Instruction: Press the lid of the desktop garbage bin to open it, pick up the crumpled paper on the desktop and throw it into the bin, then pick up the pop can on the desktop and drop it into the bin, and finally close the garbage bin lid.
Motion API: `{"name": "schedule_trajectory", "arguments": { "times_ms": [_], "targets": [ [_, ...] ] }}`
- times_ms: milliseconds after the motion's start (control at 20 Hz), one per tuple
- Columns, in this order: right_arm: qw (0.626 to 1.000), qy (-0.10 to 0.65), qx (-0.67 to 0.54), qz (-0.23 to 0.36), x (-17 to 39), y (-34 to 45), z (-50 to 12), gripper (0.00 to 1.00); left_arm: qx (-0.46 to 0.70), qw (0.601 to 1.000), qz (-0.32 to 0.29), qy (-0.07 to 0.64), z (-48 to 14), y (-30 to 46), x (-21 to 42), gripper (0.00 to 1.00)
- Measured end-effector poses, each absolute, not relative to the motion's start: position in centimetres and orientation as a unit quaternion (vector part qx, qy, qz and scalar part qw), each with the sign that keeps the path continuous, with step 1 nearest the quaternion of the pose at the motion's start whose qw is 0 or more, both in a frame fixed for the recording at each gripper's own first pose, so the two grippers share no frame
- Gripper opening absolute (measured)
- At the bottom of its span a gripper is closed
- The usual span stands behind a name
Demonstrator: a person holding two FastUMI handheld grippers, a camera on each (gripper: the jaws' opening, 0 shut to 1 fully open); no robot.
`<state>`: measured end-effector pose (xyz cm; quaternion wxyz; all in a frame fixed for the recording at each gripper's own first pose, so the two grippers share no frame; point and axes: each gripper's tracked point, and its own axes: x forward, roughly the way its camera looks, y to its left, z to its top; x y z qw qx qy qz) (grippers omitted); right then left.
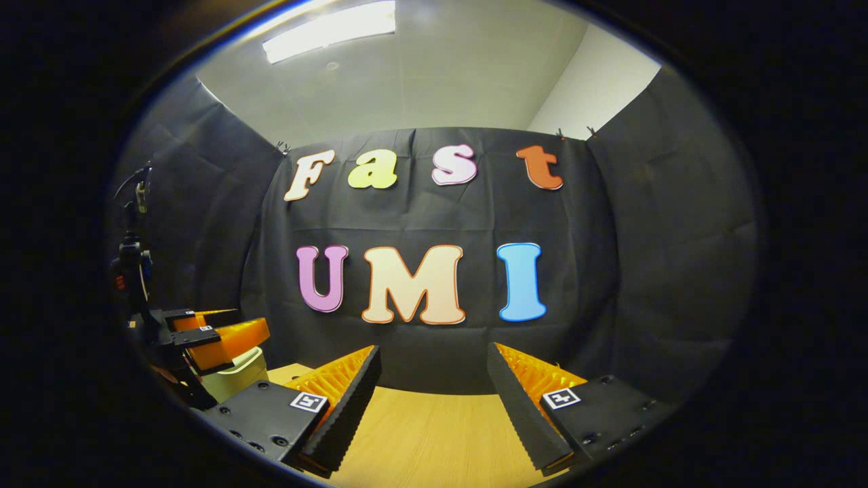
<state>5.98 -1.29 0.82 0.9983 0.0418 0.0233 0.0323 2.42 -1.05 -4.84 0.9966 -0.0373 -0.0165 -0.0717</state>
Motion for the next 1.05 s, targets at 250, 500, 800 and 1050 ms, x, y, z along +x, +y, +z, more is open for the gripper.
{"name": "schedule_trajectory", "arguments": {
  "times_ms": [250, 500, 800, 1050],
  "targets": [
    [0.999, 0.008, 0.051, 0.003, 3.9, -3.6, 1.5, 0.99, -0.045, 0.993, -0.106, -0.003, -4.9, -3.8, 1.3, 0.93],
    [0.998, -0.001, 0.065, -0.01, 3.3, -4.0, 2.3, 0.99, -0.049, 0.992, -0.119, 0.007, -4.8, -4.5, 0.4, 0.93],
    [0.998, -0.014, 0.058, -0.005, 2.4, -2.5, 2.8, 0.99, -0.044, 0.991, -0.129, 0.008, -4.2, -4.5, -0.6, 0.93],
    [0.999, -0.023, 0.049, -0.005, 1.8, -1.8, 3.5, 0.99, -0.036, 0.989, -0.141, 0.003, -3.3, -5.0, -0.9, 0.93]
  ]
}}
